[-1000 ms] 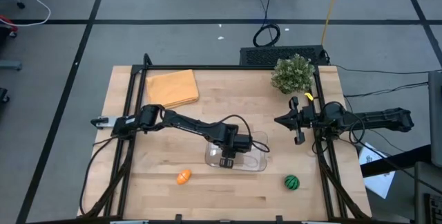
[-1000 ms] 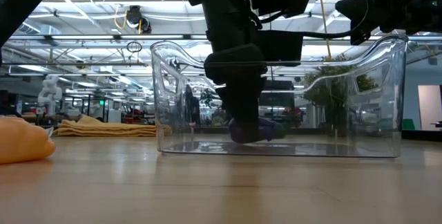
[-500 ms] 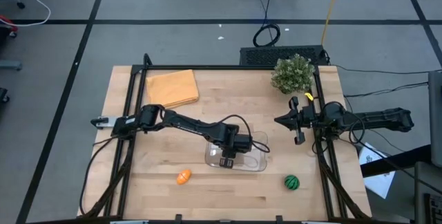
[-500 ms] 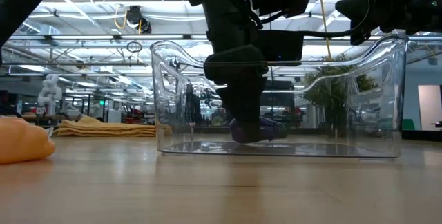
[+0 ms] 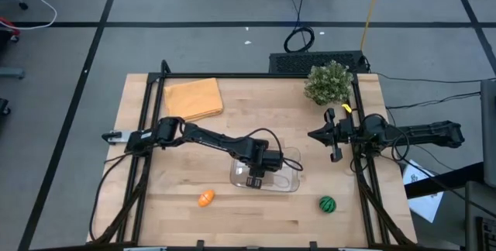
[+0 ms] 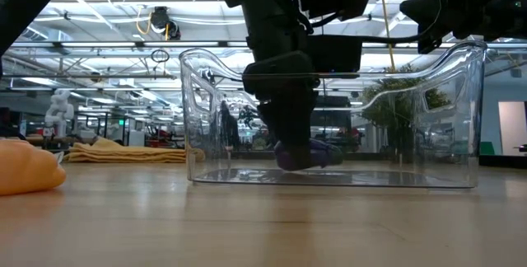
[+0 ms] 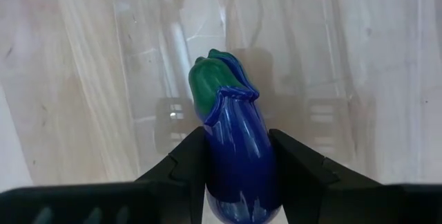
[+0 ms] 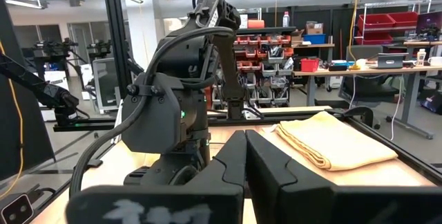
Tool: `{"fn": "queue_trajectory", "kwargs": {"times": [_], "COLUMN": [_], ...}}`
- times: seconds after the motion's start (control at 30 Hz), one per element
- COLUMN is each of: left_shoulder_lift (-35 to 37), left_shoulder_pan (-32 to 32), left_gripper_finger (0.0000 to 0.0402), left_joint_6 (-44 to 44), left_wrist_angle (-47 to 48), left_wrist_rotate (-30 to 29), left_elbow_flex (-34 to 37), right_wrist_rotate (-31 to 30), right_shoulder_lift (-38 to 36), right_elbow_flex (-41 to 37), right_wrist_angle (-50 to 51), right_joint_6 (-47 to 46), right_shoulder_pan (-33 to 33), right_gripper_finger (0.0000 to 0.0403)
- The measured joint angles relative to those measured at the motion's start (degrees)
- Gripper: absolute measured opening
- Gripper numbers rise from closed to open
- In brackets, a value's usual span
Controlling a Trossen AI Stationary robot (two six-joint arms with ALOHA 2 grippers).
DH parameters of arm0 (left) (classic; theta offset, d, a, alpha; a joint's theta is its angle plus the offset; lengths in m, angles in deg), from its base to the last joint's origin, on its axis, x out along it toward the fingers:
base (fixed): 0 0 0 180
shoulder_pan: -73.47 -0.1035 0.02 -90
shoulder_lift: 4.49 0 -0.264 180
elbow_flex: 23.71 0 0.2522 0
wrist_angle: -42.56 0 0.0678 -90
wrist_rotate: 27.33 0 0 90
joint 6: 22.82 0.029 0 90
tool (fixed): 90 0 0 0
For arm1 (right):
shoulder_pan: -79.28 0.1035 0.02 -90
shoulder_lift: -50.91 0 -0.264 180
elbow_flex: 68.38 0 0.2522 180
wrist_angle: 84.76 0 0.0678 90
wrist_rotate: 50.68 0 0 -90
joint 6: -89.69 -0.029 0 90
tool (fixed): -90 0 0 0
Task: Pick and placing Produce into tupperware
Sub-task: Put the purple eggplant into the transparent bin
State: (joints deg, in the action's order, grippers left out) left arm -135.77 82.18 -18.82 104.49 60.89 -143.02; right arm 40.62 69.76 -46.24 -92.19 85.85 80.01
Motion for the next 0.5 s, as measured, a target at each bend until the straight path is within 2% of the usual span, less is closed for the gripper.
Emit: {"fn": "queue_trajectory", "kwargs": {"times": [0.5], "left_shoulder_lift": [0.1], "left_shoulder_pan": [-0.1], "left_gripper_finger": [0.0131], "left_joint_6": [4.3], "left_wrist_angle": [0.4], "left_wrist_rotate": [2.8], "left_elbow_flex": [0.0], "right_wrist_rotate": [0.0], "right_shoulder_lift": [0.0], "right_elbow_flex": [0.0], "right_wrist_angle": [0.0], "right_joint_6": [0.0], "right_shoulder_pan": [0.0], "right_gripper_finger": [0.0000]}}
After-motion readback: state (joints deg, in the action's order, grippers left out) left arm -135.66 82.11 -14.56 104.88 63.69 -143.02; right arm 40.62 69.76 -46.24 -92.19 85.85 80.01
